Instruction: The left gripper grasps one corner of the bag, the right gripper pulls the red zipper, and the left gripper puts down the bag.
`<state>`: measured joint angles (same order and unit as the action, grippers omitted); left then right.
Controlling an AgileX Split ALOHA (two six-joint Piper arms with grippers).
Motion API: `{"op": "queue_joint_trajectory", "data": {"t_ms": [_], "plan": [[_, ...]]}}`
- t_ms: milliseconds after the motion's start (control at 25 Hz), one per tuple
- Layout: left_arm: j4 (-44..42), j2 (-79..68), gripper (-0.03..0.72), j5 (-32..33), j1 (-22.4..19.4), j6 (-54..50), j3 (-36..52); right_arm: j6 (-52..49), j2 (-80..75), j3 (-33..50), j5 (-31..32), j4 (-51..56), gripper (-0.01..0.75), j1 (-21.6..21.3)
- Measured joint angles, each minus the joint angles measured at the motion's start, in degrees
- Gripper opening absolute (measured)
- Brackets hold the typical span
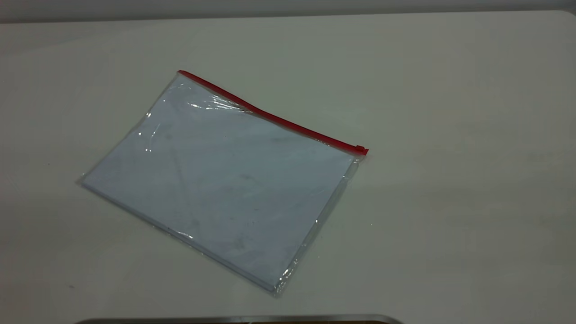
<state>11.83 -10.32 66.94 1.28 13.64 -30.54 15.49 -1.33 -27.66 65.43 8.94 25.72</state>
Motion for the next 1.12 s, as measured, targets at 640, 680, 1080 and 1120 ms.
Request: {"op": "queue_joint_trajectory", "data": {"t_ms": [640,680,1080,1120], "plan": [[-1.31,2.62,0.590,-1.19,0.00,1.62,2.36,0.00,0.45,0.00,-0.12,0.00,0.530,0.00],[-1.37,2.62,0.590,-1.25,0.00,1.55,2.36,0.00,0.45,0.00,-0.12,0.00,0.530,0.00],[-1.37,2.87,0.590,-1.29,0.00,1.44,2.36,0.00,0.45,0.00,-0.12,0.00,0.530,0.00],[-1.37,3.21,0.590,-1.29,0.00,1.44,2.36,0.00,0.45,0.00,-0.12,0.00,0.530,0.00]]}}
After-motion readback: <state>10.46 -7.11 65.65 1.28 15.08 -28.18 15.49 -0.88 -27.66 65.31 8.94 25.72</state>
